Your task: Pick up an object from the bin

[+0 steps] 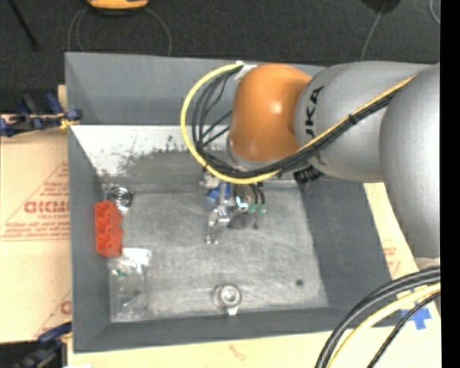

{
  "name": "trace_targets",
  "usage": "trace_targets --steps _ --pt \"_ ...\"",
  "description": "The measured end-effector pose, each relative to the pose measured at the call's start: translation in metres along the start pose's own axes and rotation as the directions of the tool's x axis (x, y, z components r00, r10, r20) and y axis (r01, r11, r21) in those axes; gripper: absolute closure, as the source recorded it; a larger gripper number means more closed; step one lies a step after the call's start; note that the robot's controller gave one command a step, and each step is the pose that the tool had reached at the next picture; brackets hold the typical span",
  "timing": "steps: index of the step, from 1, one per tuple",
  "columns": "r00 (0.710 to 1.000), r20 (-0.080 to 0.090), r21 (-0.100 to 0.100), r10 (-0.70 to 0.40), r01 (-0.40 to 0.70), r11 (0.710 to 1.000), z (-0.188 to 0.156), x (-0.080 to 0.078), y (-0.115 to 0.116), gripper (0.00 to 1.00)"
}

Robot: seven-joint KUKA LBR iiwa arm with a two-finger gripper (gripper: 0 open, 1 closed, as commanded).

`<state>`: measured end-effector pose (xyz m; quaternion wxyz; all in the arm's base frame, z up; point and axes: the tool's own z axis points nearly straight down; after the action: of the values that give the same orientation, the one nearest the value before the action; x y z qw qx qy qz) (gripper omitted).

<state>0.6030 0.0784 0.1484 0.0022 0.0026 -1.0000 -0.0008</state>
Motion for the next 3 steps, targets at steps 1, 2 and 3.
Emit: trace_targets --steps 1,2,3 --pt "0.993 0.011 -0.001 0.116 -0.116 0.993 0.037 -0.047 -0.044 0.00" --pt "0.999 0.013 0.000 -0.045 0.045 0.999 0.071 -0.055 -0.067 0.00" --pt "0.995 0.008 0.005 -0.095 0.095 0.995 0.050 -0.040 -0.091 0.00"
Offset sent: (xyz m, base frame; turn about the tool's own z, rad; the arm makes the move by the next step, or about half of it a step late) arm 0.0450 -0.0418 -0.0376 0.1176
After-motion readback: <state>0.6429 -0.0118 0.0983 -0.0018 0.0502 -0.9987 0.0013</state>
